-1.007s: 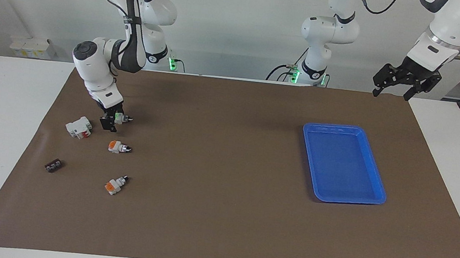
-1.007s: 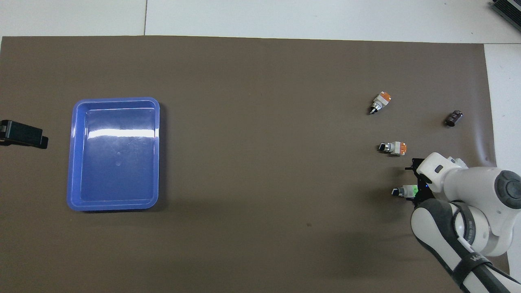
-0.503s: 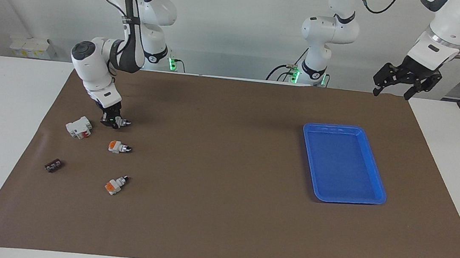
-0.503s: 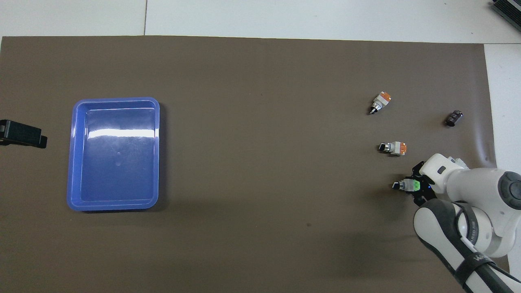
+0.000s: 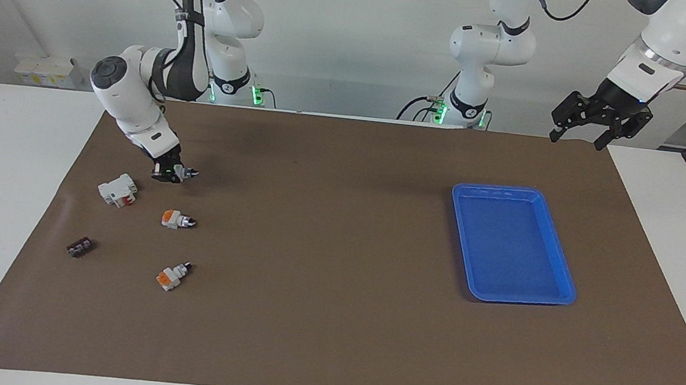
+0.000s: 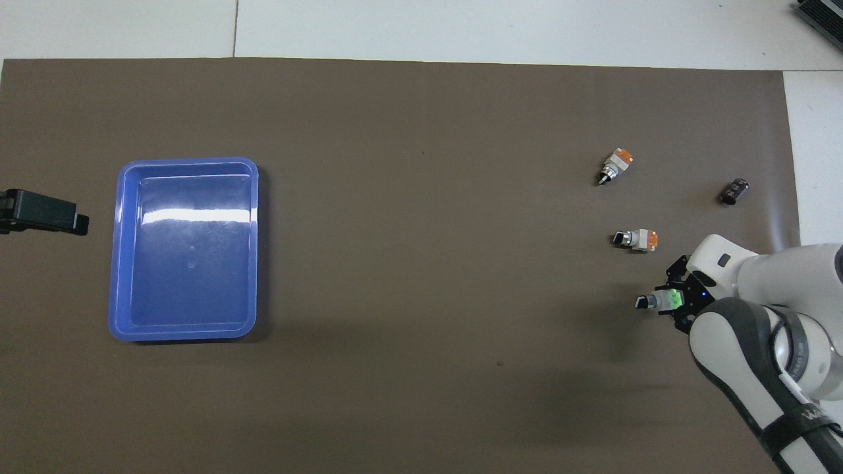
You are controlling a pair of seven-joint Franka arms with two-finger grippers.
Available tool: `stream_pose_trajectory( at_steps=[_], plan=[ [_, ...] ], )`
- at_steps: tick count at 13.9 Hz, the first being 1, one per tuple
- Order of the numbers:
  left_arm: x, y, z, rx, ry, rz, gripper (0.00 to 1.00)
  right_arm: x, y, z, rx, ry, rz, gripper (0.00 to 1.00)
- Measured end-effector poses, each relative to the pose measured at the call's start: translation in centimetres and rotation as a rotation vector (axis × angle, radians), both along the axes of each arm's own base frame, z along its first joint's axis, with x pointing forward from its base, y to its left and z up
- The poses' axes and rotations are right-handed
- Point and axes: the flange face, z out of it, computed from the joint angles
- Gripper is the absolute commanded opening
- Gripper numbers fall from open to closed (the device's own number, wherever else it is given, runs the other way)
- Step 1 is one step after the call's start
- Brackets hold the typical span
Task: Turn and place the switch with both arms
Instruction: 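Lift the switch with the right gripper while the left gripper reaches over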
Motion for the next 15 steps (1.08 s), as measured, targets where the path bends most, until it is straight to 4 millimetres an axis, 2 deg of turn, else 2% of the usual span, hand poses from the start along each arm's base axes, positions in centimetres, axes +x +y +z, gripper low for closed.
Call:
stream_pose_trajectory(
  at_steps=[2,6,8,10,13,14,15],
  plan=[
    [0.0,0.0,0.1,0.000,-0.004,0.001,1.00,2.1,4.4,4.2,0.091,-0.028,0.000,0.00],
    [-0.2,-0.5,0.2,-0.010,-0.004,-0.007,1.00,4.5,14.9,11.3,0.179,-0.022,-0.121,0.00],
    [-0.6,-1.2,-0.4,-0.011,0.013,-0.006,1.00,5.7,19.0,13.8,0.252,-0.016,-0.175,0.00],
    [-0.9,-2.1,-0.8,-0.051,0.029,0.022,1.00,6.7,20.9,14.6,0.332,0.004,-0.223,0.00],
    [-1.1,-3.5,-0.6,-0.105,0.035,0.023,0.98,7.5,22.2,15.7,0.410,0.024,-0.297,0.00],
    [-1.2,-4.2,-0.6,-0.104,0.036,0.017,0.95,7.7,23.2,16.4,0.420,0.024,-0.323,0.00],
    [-1.3,-4.8,-0.5,-0.103,0.037,0.013,0.98,7.8,24.6,17.0,0.432,0.028,-0.351,0.00]
  ],
)
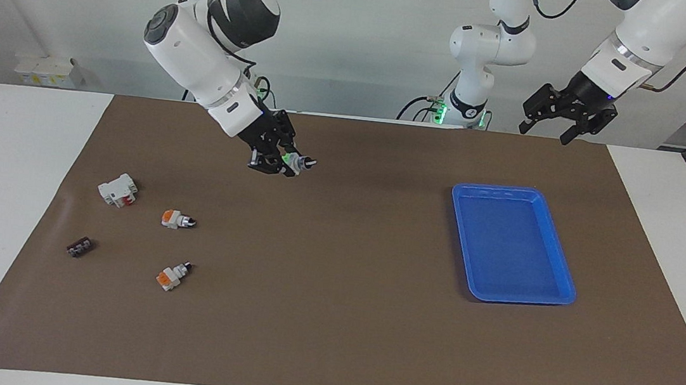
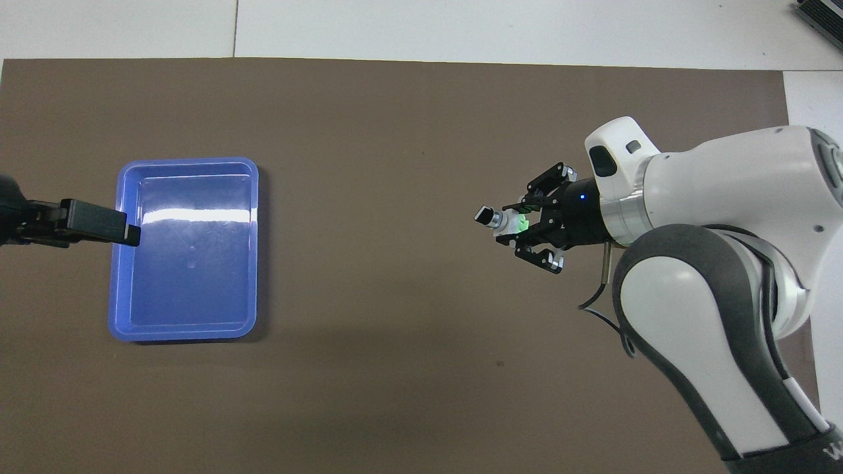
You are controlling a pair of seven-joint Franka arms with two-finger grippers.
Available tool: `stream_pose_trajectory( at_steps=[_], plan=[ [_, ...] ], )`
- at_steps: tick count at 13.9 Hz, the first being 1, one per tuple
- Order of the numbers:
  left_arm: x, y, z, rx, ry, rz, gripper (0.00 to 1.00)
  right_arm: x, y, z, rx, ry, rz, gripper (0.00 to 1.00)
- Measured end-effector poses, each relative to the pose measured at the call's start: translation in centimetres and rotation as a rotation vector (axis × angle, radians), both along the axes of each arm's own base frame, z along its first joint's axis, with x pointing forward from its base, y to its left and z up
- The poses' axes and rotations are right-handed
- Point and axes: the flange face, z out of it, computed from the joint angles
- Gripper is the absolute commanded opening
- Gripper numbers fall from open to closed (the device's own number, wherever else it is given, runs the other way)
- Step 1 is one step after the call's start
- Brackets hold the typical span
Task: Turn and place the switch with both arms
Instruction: 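Lift the switch with the right gripper while the left gripper reaches over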
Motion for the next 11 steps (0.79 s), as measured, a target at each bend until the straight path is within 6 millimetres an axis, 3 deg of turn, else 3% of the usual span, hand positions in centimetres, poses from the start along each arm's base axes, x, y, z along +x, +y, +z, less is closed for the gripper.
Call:
stream_pose_trajectory(
  at_steps=[2,4,7,11],
  plan=[
    [-0.1,-0.7,0.2,0.001,-0.007,-0.004,1.00,-0.2,3.2,1.0,0.030,0.023,-0.037,0.00],
    [-0.1,-1.9,0.4,0.000,-0.025,-0.012,0.84,-0.4,5.5,2.0,0.078,0.030,-0.054,0.00],
    [-0.3,-5.3,0.7,-0.028,-0.054,-0.039,0.77,-0.5,7.9,3.4,0.149,0.019,-0.051,0.00],
    [-0.4,-9.1,1.1,-0.187,-0.090,-0.062,0.75,-2.8,14.0,4.3,0.173,-0.053,0.007,0.00]
  ],
)
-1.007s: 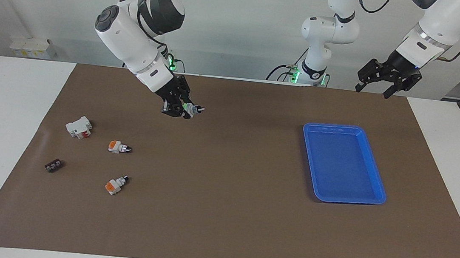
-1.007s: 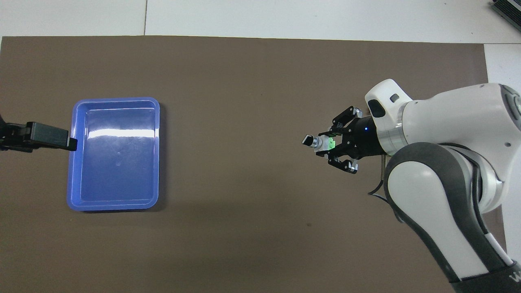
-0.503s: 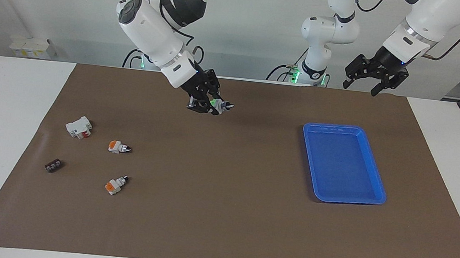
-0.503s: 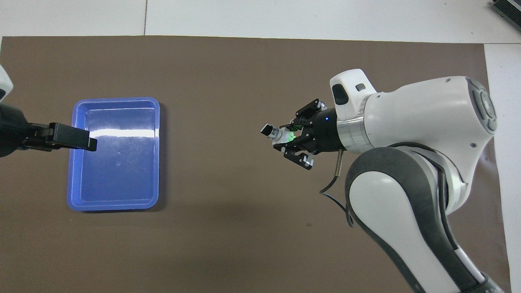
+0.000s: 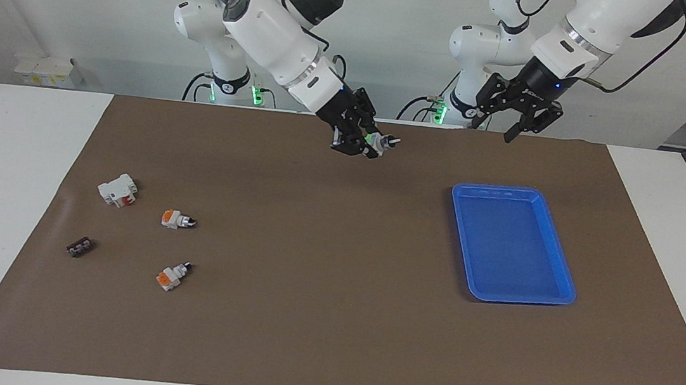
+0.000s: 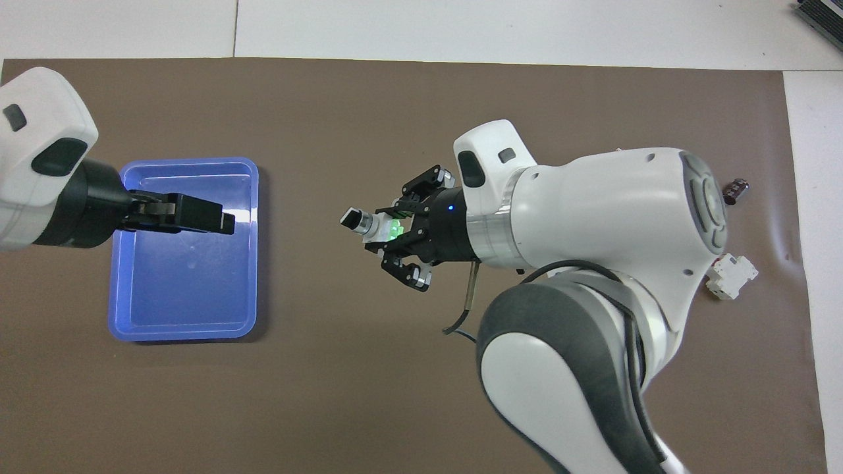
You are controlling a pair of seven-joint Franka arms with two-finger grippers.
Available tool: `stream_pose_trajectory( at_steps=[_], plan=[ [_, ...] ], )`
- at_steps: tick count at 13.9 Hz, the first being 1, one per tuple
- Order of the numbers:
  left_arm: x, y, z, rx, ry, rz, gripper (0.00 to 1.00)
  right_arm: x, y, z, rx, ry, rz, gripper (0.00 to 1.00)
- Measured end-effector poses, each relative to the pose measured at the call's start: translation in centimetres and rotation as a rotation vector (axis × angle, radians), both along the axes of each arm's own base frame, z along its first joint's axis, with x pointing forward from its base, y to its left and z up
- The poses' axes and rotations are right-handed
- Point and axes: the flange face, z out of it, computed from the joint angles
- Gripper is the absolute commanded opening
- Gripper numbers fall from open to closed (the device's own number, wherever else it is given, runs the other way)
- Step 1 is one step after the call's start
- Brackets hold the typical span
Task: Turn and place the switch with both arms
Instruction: 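Lift the switch with the right gripper while the left gripper reaches over, then close the left gripper on the switch held by the right gripper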
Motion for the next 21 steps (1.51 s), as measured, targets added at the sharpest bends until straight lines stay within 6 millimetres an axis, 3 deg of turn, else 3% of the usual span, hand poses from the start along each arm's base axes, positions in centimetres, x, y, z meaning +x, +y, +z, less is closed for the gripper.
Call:
stream_pose_trajectory(
  at_steps=[2,4,10,17,21],
  plan=[
    [0.1,-1.0,0.3,-0.073,-0.034,-0.044,0.75,-1.2,2.3,0.5,0.013,-0.037,0.016,0.00],
    [0.2,-1.3,0.4,-0.142,-0.069,-0.118,0.72,-1.7,3.3,0.5,0.018,-0.049,0.023,0.00],
    [0.6,-1.1,-1.3,-0.290,-0.150,-0.338,0.56,-1.3,2.8,0.5,0.017,-0.049,0.013,0.00],
    [2.3,-1.0,-4.5,-0.426,-0.154,-0.425,0.38,-1.3,2.8,0.5,0.017,-0.050,0.014,0.00],
    [1.9,-1.8,-4.6,-0.446,-0.135,-0.459,0.38,-1.3,2.9,0.5,0.017,-0.049,0.014,0.00]
  ],
)
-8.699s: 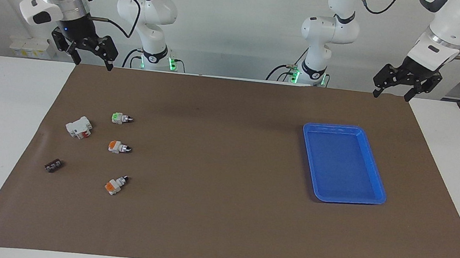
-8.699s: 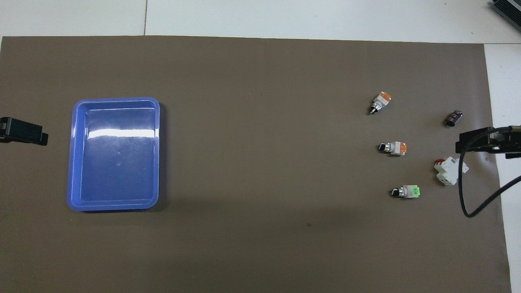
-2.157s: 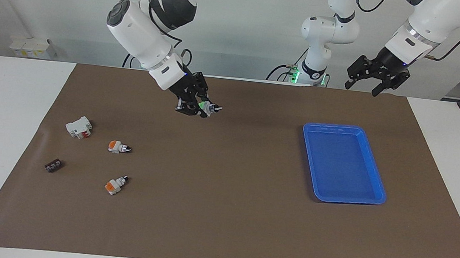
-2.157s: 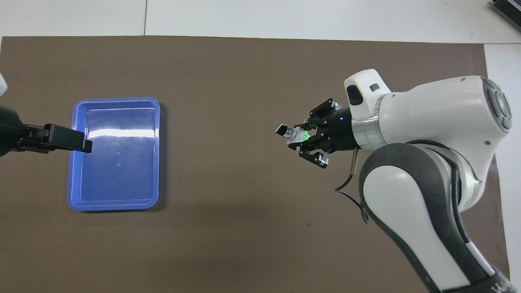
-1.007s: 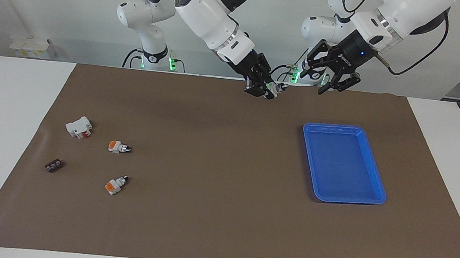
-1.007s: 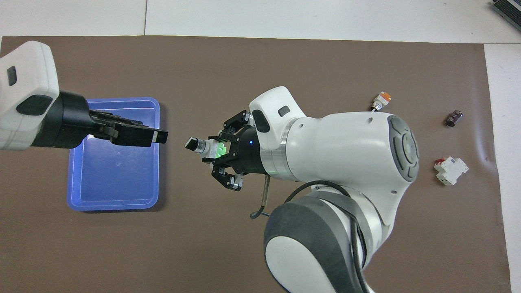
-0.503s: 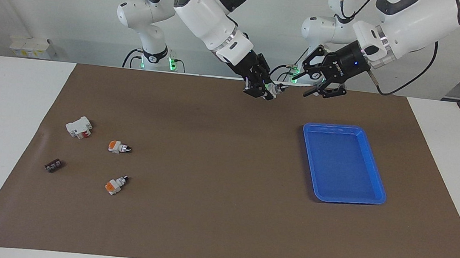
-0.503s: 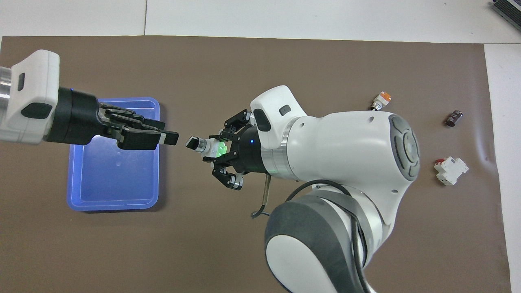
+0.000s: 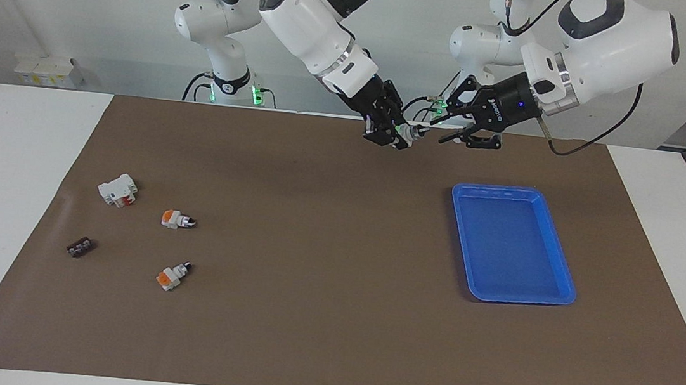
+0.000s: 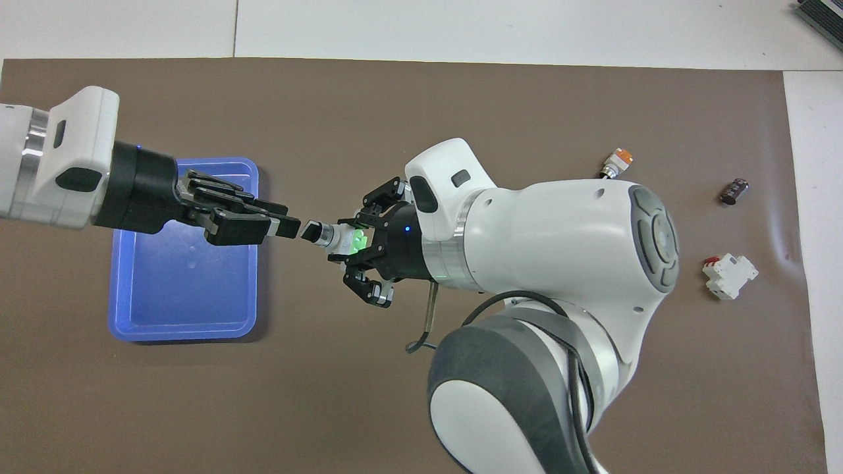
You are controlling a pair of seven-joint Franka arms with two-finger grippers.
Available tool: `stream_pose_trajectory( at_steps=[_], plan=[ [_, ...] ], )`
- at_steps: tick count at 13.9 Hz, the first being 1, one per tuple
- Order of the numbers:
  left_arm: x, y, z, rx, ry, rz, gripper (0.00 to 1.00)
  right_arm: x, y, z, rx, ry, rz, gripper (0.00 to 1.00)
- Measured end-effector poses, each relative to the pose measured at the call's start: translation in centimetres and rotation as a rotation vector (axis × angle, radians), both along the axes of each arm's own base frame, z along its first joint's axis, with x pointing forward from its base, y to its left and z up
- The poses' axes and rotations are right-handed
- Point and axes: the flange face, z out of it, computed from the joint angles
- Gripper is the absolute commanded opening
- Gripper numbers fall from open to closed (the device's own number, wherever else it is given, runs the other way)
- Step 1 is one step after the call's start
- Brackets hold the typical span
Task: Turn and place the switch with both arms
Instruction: 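Close the left gripper on the switch held by the right gripper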
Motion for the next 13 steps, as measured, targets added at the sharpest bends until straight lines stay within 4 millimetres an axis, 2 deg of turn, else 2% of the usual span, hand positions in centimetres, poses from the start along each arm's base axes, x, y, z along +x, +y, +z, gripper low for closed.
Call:
stream_pose_trajectory(
  at_steps=[4,5,7,13],
  plan=[
    [-0.4,-0.8,-0.1,-0.002,0.004,-0.023,0.36,0.0,0.0,0.0,0.000,0.000,0.000,0.00],
    [-0.4,-1.0,-0.1,-0.002,0.005,-0.027,0.30,0.0,0.0,0.0,0.000,0.000,0.000,0.00],
    [-0.6,-1.5,-0.2,-0.001,0.007,-0.035,0.26,0.0,0.0,0.0,0.000,0.000,0.000,0.00],
    [-0.7,-1.9,-0.7,-0.001,0.002,-0.041,0.24,0.0,0.0,0.1,0.001,-0.001,-0.001,0.00]
  ],
)
